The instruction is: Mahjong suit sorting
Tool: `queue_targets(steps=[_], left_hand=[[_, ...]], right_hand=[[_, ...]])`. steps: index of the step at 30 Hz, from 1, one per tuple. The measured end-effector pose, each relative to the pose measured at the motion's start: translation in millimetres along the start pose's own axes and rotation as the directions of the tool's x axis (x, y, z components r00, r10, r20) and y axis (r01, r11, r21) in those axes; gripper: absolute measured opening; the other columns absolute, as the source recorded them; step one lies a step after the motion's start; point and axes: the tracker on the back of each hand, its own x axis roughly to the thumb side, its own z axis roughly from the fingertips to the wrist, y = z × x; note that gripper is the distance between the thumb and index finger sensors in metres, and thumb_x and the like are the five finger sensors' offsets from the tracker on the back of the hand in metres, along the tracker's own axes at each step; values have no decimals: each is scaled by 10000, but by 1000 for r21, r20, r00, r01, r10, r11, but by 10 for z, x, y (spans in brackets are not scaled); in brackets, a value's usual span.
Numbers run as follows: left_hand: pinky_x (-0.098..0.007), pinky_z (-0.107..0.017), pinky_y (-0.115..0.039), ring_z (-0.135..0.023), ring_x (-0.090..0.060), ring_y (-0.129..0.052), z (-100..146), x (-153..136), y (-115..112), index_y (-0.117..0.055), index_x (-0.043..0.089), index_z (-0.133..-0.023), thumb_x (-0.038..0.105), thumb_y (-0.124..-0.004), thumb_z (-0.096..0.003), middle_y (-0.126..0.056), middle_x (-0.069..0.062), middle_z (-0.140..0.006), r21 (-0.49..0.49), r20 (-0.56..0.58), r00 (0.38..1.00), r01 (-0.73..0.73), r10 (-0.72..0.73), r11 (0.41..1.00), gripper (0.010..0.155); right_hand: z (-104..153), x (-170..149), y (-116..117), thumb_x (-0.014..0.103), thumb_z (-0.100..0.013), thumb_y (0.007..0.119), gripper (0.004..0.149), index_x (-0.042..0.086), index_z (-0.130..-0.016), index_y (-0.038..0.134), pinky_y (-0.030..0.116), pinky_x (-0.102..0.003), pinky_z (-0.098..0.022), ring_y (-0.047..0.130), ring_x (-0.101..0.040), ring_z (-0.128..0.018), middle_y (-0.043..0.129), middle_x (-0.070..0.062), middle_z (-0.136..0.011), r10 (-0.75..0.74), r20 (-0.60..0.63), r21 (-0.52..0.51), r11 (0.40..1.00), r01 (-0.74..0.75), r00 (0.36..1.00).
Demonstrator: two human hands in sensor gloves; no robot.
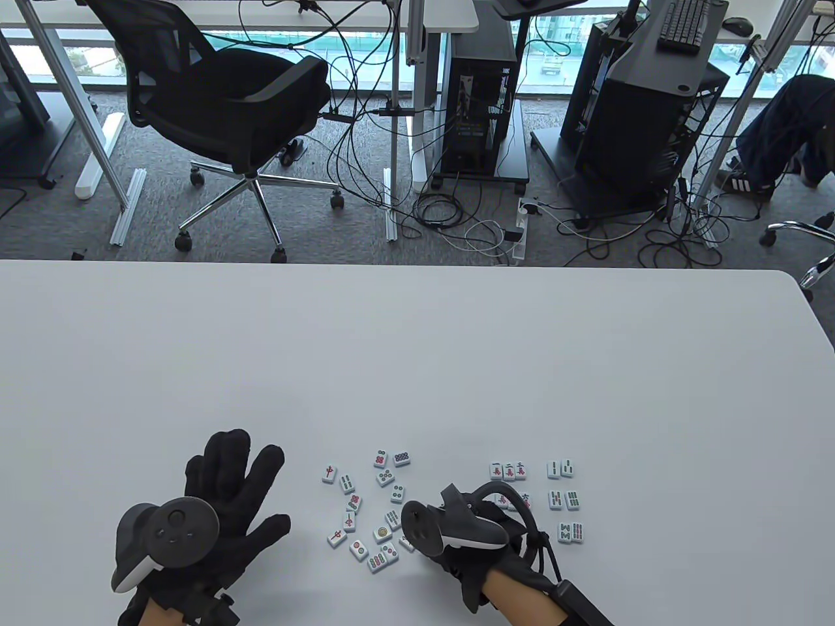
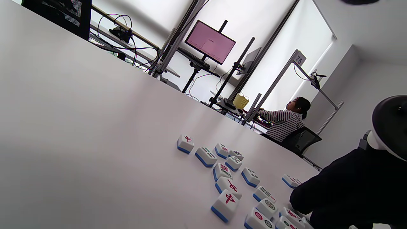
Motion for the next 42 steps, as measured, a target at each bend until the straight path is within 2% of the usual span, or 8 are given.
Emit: queue_targets(steps=[5, 10, 16, 21, 26, 32, 36, 42], left_hand=[[-545, -740, 44, -1075, -175, 164, -1, 1, -5, -174, 450, -1100, 750, -561, -447, 148, 161, -1091, -3, 1, 1000, 2, -2, 1000, 816], [-545, -740, 43, -1075, -175, 163, -2, 2, -9, -175, 451, -1100, 751, -560, -445, 149, 162, -1091, -5, 0, 1000, 4, -4, 1000, 817], [-546, -740, 42, -1075, -177, 162, -4, 1, -12, -176, 450, -1100, 750, -561, -445, 147, 161, -1091, -7, -2, 1000, 5, -5, 1000, 817], [-546, -741, 42, -1076, -176, 161, -5, 1, -16, -177, 449, -1101, 750, -561, -445, 146, 161, -1091, -12, -4, 1000, 5, -5, 1000, 817], [-546, -741, 42, -1077, -175, 160, -7, -4, -10, -180, 449, -1101, 750, -561, -446, 145, 162, -1092, -7, -6, 1000, -1, 1, 1000, 816], [-546, -741, 41, -1077, -176, 159, -7, -4, -10, -180, 450, -1101, 749, -562, -445, 143, 160, -1093, -10, -8, 1000, 3, -3, 1000, 816], [-546, -742, 41, -1078, -175, 158, -7, -14, 2, -183, 450, -1102, 749, -563, -446, 141, 162, -1094, -2, -11, 1000, -3, 3, 1000, 815], [-546, -739, 46, -1078, -175, 159, -8, -19, 8, -183, 449, -1102, 749, -564, -446, 142, 161, -1094, 0, -14, 1000, -6, 6, 1000, 816]], right_hand=[[92, 9, -34, 440, -439, 817, 604, 59, -907, 783, 824, -299, -129, 915, -152, -178, 973, -81, -492, -8, 76, -41, 999, 11, 997], [112, 95, -8, 379, -415, 871, 654, 106, -985, 703, 831, -302, -171, 920, -156, -229, 961, -72, -548, 30, 131, 2, 1000, -30, 991], [85, 183, 86, 339, -415, 873, 589, 98, -935, 740, 815, -279, -118, 900, -124, -160, 972, -46, -471, 112, 166, -42, 993, -107, 980], [70, 99, 36, 351, -401, 885, 578, 83, -902, 781, 809, -269, -98, 892, -112, -134, 976, -37, -439, 76, 162, -21, 997, -74, 984], [100, -364, -281, 343, -404, 884, 572, 90, -906, 780, 810, -275, -103, 893, -117, -140, 975, -42, -446, -29, 21, -99, 995, 30, 999], [40, -1132, -531, 343, -401, 885, 570, 99, -907, 783, 810, -278, -108, 893, -120, -145, 975, -43, -447, -58, -230, -160, 987, 21, 971], [3, -1477, -389, 344, -405, 883, 569, 103, -910, 781, 810, -273, -105, 892, -115, -142, 974, -40, -445, -71, -326, -85, 995, 46, 943], [-35, -1556, -84, 346, -407, 878, 561, 108, -906, 784, 808, -262, -96, 888, -102, -134, 973, -31, -438, -23, -332, -7, 1000, 22, 943]])
